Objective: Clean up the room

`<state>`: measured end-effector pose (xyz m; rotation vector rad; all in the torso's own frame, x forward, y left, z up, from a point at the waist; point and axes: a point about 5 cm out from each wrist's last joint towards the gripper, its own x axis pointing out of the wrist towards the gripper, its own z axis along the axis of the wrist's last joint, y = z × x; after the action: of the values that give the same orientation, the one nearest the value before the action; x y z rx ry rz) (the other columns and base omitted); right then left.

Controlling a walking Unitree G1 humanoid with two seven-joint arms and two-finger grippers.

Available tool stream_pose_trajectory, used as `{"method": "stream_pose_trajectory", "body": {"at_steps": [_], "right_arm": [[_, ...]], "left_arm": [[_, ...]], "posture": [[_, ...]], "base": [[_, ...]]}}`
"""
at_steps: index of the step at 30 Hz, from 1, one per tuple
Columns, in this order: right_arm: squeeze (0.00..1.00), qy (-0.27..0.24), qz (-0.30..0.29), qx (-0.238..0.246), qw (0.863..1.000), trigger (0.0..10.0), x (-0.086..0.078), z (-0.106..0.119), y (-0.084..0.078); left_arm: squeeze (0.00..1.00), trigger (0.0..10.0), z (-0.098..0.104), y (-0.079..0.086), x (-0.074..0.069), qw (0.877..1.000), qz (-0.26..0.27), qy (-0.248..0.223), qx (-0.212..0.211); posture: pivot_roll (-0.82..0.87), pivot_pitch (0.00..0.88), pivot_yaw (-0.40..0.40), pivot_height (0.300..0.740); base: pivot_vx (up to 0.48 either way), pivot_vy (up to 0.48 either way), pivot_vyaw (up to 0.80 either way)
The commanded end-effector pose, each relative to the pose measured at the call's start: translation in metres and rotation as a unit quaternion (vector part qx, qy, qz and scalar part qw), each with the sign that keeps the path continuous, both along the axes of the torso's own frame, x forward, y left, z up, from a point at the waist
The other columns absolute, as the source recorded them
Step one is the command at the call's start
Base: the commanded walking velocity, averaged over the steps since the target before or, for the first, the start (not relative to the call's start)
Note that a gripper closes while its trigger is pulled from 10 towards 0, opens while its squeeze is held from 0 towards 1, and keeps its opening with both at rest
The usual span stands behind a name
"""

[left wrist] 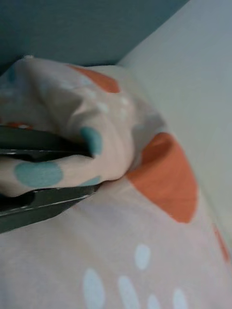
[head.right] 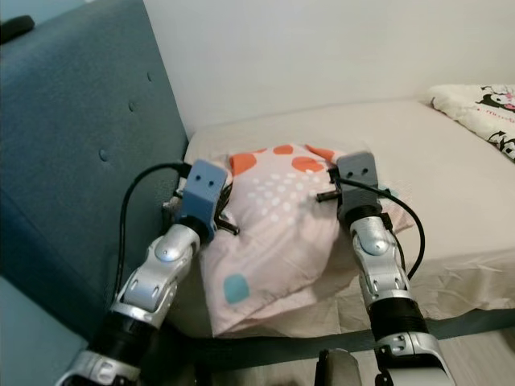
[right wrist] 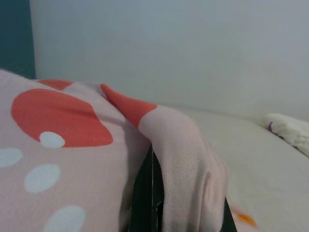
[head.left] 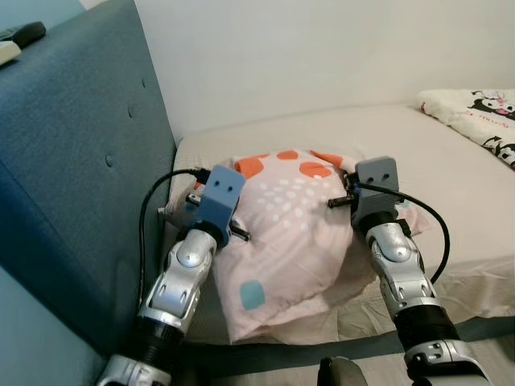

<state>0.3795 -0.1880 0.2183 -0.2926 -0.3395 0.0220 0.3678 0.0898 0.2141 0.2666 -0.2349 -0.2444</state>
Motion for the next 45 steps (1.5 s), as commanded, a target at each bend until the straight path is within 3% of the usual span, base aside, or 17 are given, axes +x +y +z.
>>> {"method": "stream_pose_trajectory", "body": {"at_steps": [1,6,9,12,20,22,29,31,33,36,39,40,41,42,43,45], "right_arm": [[0.00,-0.029,-0.011,-0.006,0.999,10.0,0.005,0.013,-0.003],[0.00,-0.017,-0.028,-0.015,0.999,10.0,0.015,0.016,-0.001],[0.00,-0.019,-0.068,-0.022,0.997,10.0,0.029,0.039,0.000],[0.00,-0.032,-0.077,-0.022,0.996,10.0,0.033,0.055,0.002],[0.00,-0.102,-0.070,-0.037,0.992,10.0,0.036,0.107,0.018],[0.00,-0.134,-0.057,-0.054,0.988,10.0,0.035,0.127,0.030],[0.00,-0.164,-0.036,-0.085,0.982,10.0,0.033,0.151,0.046],[0.00,-0.190,-0.028,-0.097,0.977,10.0,0.029,0.167,0.052],[0.00,-0.197,-0.024,-0.098,0.975,10.0,0.028,0.172,0.054],[0.00,-0.177,0.001,-0.098,0.979,10.0,0.030,0.165,0.062],[0.00,-0.115,0.037,-0.105,0.987,10.0,0.037,0.114,0.072],[0.00,-0.115,0.037,-0.105,0.987,10.0,0.037,0.114,0.072],[0.00,-0.089,0.042,-0.100,0.990,10.0,0.038,0.093,0.073],[0.00,-0.089,0.042,-0.100,0.990,10.0,0.038,0.093,0.073],[0.00,-0.057,0.044,-0.088,0.994,10.0,0.038,0.070,0.072],[0.00,-0.049,0.045,-0.085,0.994,10.0,0.038,0.065,0.072]], "left_arm": [[0.00,10.0,-0.001,0.020,0.012,0.999,0.033,0.004,0.017],[0.00,10.0,0.007,0.027,0.027,0.998,0.046,0.000,0.037],[0.00,10.0,0.029,0.043,0.045,0.995,0.097,-0.009,0.033],[0.00,10.0,0.042,0.049,0.050,0.992,0.119,-0.026,0.035],[0.00,10.0,0.089,0.058,0.053,0.979,0.159,-0.111,0.053],[0.00,10.0,0.111,0.062,0.052,0.971,0.178,-0.151,0.045],[0.00,10.0,0.134,0.070,0.049,0.958,0.205,-0.195,0.038],[0.00,10.0,0.151,0.074,0.044,0.945,0.222,-0.237,0.026],[0.00,10.0,0.157,0.076,0.042,0.940,0.228,-0.252,0.024],[0.00,10.0,0.154,0.075,0.043,0.938,0.233,-0.254,0.044],[0.00,10.0,0.111,0.063,0.050,0.948,0.210,-0.205,0.126],[0.00,10.0,0.111,0.063,0.050,0.948,0.210,-0.205,0.126],[0.00,10.0,0.092,0.057,0.052,0.953,0.196,-0.179,0.148],[0.00,10.0,0.092,0.057,0.052,0.953,0.196,-0.179,0.148],[0.00,10.0,0.062,0.048,0.052,0.962,0.165,-0.133,0.171],[0.00,10.0,0.054,0.045,0.052,0.964,0.158,-0.123,0.176]], "posture": [[0.01,0.200,0.058,0.580],[0.00,0.214,0.065,0.580],[-0.01,0.236,0.071,0.580],[-0.03,0.244,0.069,0.580],[-0.05,0.249,0.071,0.580],[-0.05,0.250,0.070,0.580],[-0.05,0.251,0.069,0.580],[-0.06,0.250,0.064,0.580],[-0.06,0.250,0.064,0.580],[-0.06,0.251,0.058,0.580],[-0.06,0.263,0.047,0.580],[-0.06,0.263,0.047,0.580],[-0.05,0.267,0.044,0.580],[-0.05,0.267,0.044,0.580],[-0.05,0.271,0.044,0.580],[-0.05,0.271,0.044,0.580]], "base": [[0.000,0.000,0.00],[0.000,0.000,0.00],[0.000,0.000,0.00],[0.000,0.000,0.00],[0.000,0.000,0.00],[0.000,0.000,0.00],[0.000,0.000,0.00],[0.000,0.000,0.00],[0.000,0.000,0.00],[0.000,0.000,0.00],[0.000,0.000,0.00],[0.000,0.000,0.00],[0.000,0.000,0.00],[0.000,0.000,0.00],[0.000,0.000,0.00],[0.000,0.000,0.00]]}}
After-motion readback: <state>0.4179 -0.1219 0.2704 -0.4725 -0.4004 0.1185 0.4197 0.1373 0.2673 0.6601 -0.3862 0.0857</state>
